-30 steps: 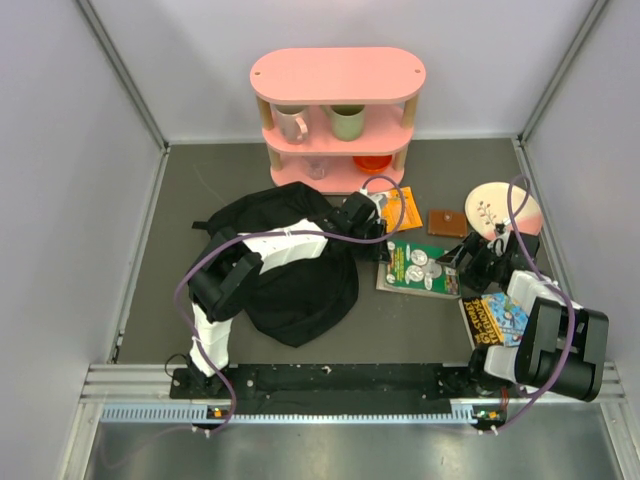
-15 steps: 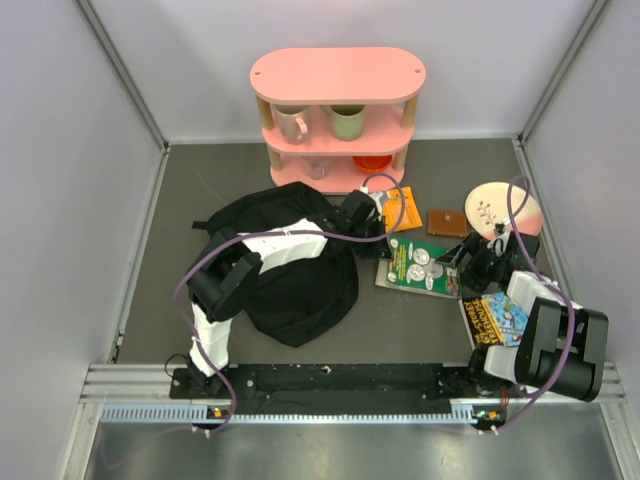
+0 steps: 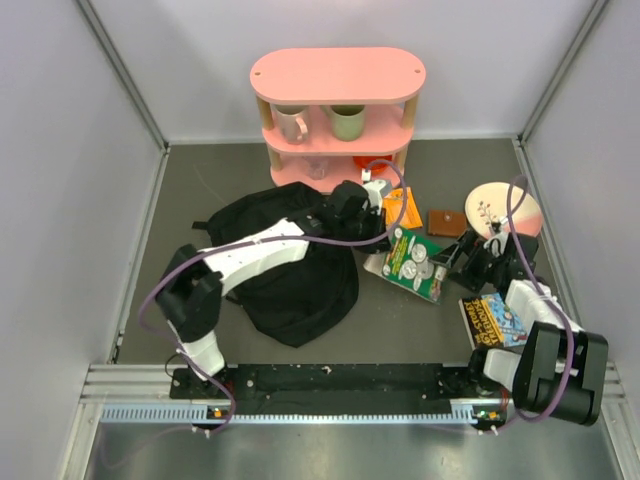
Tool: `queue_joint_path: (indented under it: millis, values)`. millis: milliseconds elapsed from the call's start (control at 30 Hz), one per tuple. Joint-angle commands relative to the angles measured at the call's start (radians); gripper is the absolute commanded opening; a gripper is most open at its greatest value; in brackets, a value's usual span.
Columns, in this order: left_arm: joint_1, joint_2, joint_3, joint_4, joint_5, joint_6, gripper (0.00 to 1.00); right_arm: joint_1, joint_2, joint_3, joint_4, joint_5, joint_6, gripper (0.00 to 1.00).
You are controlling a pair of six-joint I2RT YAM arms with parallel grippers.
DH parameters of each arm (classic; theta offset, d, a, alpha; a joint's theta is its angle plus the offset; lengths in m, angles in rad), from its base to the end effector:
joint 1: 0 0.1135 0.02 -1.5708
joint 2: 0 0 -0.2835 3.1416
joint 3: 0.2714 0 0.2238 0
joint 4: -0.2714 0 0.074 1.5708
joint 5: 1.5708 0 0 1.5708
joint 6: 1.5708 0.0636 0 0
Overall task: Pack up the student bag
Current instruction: Pick up the book from the center of the board.
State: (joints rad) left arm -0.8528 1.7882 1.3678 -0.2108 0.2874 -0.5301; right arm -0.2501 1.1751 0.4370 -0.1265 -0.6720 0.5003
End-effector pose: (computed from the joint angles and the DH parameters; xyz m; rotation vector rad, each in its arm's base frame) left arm 0.2571 -0.3217 0.2774 0.5563 2.3267 -1.0383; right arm 0.1948 -0.0089 0.1802 0.5844 2.3157 0.9297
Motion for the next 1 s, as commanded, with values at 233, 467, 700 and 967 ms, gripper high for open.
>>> queue_joint_path:
  millis: [233, 467, 700, 967]
  values:
    - [-0.005, -0.315, -0.041, 0.024, 0.047, 0.148, 0.0, 0.008, -0.178, -0.093, 0.425, -0.257, 0.151, 0.99]
    - [-0.003, -0.417, -0.075, 0.045, 0.038, 0.147, 0.0, 0.008, -0.19, -0.182, 0.773, -0.373, 0.343, 0.99]
    - [0.073, -0.507, -0.14, -0.002, 0.016, -0.08, 0.0, 0.047, -0.132, -0.179, 0.935, -0.436, 0.449, 0.99]
    - [0.118, -0.69, -0.329, -0.061, -0.057, -0.343, 0.0, 0.187, -0.134, -0.032, 0.602, -0.405, 0.293, 0.99]
